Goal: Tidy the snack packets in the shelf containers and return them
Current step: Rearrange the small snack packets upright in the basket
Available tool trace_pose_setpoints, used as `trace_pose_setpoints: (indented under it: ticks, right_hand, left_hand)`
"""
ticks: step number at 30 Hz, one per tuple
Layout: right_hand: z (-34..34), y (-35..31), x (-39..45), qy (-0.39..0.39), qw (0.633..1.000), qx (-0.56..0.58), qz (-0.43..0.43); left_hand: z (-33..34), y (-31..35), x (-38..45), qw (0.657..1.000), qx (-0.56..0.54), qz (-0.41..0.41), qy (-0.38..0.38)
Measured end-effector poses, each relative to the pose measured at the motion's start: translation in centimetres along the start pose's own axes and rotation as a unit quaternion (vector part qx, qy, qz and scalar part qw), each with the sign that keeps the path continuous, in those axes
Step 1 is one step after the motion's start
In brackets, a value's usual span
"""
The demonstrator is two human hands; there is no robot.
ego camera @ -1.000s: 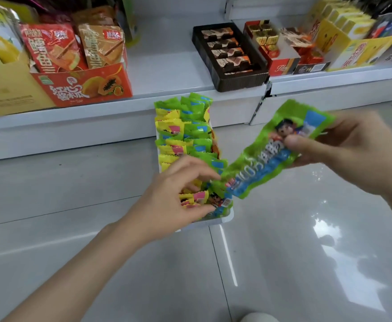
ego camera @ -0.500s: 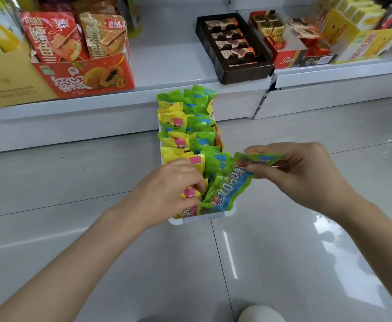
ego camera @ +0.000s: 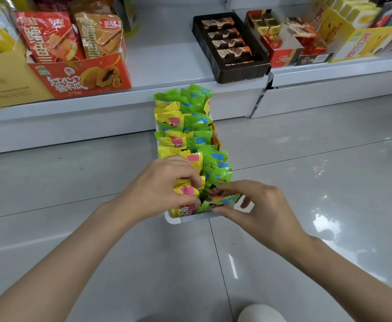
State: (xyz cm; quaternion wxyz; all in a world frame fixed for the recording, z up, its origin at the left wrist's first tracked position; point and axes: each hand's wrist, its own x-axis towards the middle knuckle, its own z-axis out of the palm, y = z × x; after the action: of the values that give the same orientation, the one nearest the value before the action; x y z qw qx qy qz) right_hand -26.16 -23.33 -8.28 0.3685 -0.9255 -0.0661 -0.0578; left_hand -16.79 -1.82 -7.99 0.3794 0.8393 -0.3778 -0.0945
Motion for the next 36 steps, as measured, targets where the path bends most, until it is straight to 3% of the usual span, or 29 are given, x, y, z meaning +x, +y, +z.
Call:
trace_pose_setpoints:
  ticks: [3,10,13,17,24,29,33,36]
  right_hand:
    - [-0.4,0.0,0.4,0.033,0.999,0.022,-0.03]
    - [2.0,0.3,0.9,0.035,0.997,-0.069,-0.01]
    - [1.7,0.2,1.1,0.029,0.999,-0.014,-0.002]
    - [-0.1,1.2,1.8,0.061,0.994,0.06,0.074]
    - [-0.5,1.8,3.1,-0.032,0.996,0.018,0.086]
    - [-2.4,1.3,4.5,-0.077,0.995,-0.037,-0.05]
    - [-5.8,-0.6,6.3,-0.036,0.988,0.147,-0.028]
    - [-8.9,-1.5,8.1,0.012,0.976,0.218,-0.023]
  left_hand:
    - [-0.2,-0.1,0.1,1.0,-0.008,-0.003,-0.007]
    - [-0.5,0.1,0.3,0.999,-0.005,-0.005,-0.036]
    - [0.0,0.5,0.3,0.999,0.012,0.009,-0.038]
    - [0.6,0.5,0.0,0.998,0.032,0.016,-0.043]
    - [0.9,0.5,0.2,0.999,0.034,0.016,-0.03]
    - [1.2,0.3,-0.1,0.999,0.041,0.031,-0.014]
    - [1.3,0.3,-0.2,0.999,0.029,0.023,-0.012]
    - [1.2,1.1,0.0,0.986,-0.134,-0.066,0.072]
